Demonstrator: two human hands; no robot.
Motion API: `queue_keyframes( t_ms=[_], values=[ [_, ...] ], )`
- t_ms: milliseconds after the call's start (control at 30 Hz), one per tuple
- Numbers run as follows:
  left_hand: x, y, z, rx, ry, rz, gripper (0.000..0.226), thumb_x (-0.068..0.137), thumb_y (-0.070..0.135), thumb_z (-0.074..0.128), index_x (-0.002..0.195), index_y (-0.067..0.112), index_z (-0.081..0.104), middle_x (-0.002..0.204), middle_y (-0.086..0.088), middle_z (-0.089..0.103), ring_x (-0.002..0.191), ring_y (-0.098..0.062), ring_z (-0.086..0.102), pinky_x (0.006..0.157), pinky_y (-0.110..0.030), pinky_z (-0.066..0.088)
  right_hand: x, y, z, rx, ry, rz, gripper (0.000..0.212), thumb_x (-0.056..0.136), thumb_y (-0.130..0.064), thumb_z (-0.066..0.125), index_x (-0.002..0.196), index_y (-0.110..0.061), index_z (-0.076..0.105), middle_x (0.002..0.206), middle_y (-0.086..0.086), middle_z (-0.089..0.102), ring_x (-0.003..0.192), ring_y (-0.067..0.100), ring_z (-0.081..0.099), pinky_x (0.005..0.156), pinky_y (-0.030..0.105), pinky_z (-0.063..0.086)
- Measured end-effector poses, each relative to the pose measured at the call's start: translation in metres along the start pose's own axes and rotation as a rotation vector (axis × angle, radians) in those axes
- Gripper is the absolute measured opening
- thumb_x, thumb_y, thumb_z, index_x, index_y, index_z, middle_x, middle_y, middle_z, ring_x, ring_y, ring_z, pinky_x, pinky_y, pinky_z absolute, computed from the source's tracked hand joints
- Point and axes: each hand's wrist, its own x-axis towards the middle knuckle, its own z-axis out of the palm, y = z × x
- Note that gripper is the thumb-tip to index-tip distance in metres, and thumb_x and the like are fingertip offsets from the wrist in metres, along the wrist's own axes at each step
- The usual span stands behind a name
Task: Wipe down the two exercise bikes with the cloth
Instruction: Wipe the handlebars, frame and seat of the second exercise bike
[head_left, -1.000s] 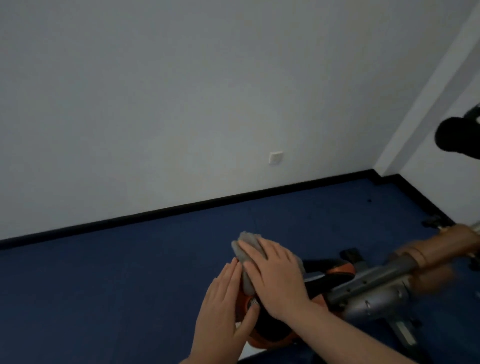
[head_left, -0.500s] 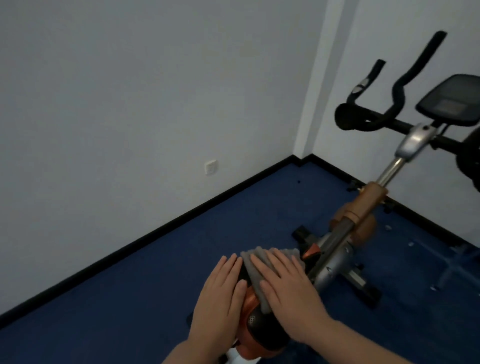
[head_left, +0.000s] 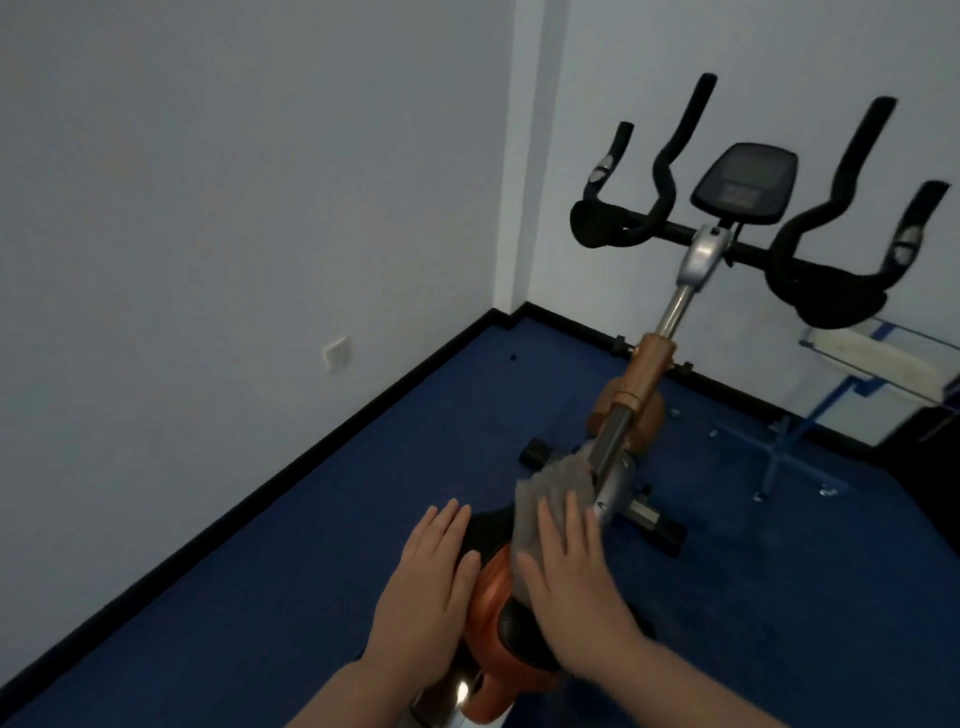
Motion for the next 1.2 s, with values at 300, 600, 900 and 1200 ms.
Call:
queue_keyframes(
  t_ms=[300,600,900,1200],
  values=[
    [0.004,-0.001,0.004,0.048,0.134,0.062,0.047,0.102,0.032,0.027,0.148,0.022,0.034,0.148,0.008,0.037,0.137,-0.004,0.028,0.111,-0.018,0.026,-0.005,-0.039,-0.011,0.253,0.008,0.341,0.068,0.102,-0.049,0.022,0.153,-0.022,-0.015,0.16,0.017,-0.014,0.145,0.029,0.016,0.113,0.043,0.03],
    [0.012,0.005,-0.004,0.0,0.122,0.03,0.029,0.101,0.03,0.033,0.126,0.025,0.048,0.123,0.01,0.048,0.111,-0.006,0.042,0.084,-0.029,0.047,-0.058,-0.05,0.024,0.052,0.015,0.204,0.065,0.097,-0.059,0.021,0.141,-0.05,-0.027,0.156,0.007,-0.031,0.145,0.029,-0.016,0.118,0.049,0.012],
    [0.013,0.002,-0.002,0.1,0.145,0.059,0.02,0.1,0.027,0.038,0.115,0.022,0.049,0.11,0.005,0.049,0.093,-0.01,0.044,0.069,-0.028,0.045,-0.043,-0.051,0.015,0.28,0.182,0.338,0.058,0.097,-0.057,0.019,0.148,-0.049,-0.008,0.161,0.001,0.0,0.136,0.025,0.028,0.103,0.042,0.042],
    [0.016,0.003,0.003,0.048,0.198,0.02,0.024,0.098,0.024,0.038,0.116,0.02,0.053,0.113,0.005,0.053,0.097,-0.01,0.045,0.073,-0.03,0.046,-0.019,-0.021,0.013,0.657,0.137,0.504,0.058,0.1,-0.054,0.02,0.153,-0.038,0.0,0.15,0.009,0.039,0.123,0.027,0.05,0.098,0.039,0.043]
  ],
)
